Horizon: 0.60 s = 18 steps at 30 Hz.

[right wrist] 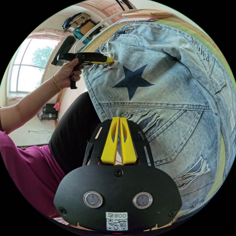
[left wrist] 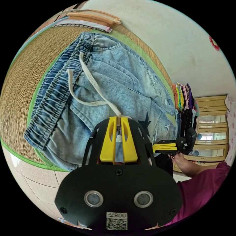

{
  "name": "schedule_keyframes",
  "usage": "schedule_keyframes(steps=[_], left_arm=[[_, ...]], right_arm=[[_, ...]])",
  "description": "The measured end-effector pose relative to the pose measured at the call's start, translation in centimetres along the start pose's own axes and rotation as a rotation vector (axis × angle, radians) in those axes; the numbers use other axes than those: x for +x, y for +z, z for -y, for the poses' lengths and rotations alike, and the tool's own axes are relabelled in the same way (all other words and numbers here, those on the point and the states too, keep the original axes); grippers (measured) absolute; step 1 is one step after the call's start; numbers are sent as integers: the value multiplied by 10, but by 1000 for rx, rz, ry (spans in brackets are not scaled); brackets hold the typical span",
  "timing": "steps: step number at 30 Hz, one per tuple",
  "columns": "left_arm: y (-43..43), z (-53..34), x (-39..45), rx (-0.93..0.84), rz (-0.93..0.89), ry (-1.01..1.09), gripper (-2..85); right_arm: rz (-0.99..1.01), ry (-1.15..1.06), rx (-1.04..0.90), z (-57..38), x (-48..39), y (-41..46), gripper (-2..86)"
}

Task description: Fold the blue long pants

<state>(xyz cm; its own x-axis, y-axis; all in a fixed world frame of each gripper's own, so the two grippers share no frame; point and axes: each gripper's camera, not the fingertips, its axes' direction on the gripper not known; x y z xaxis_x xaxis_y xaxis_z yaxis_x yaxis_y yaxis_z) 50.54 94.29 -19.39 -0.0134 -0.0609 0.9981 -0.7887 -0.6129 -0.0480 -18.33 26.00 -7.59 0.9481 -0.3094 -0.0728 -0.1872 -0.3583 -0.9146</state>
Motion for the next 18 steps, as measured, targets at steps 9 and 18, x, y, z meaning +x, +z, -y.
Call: schedule_keyframes(steps=[9,18], left_arm=[[-27,62,10,141,-211,94,19],[2,122,0,38,-192,104,26]], right_arm=[[46,11,6,18,11,-7,1],[13,3,73,28,16,-44,1]])
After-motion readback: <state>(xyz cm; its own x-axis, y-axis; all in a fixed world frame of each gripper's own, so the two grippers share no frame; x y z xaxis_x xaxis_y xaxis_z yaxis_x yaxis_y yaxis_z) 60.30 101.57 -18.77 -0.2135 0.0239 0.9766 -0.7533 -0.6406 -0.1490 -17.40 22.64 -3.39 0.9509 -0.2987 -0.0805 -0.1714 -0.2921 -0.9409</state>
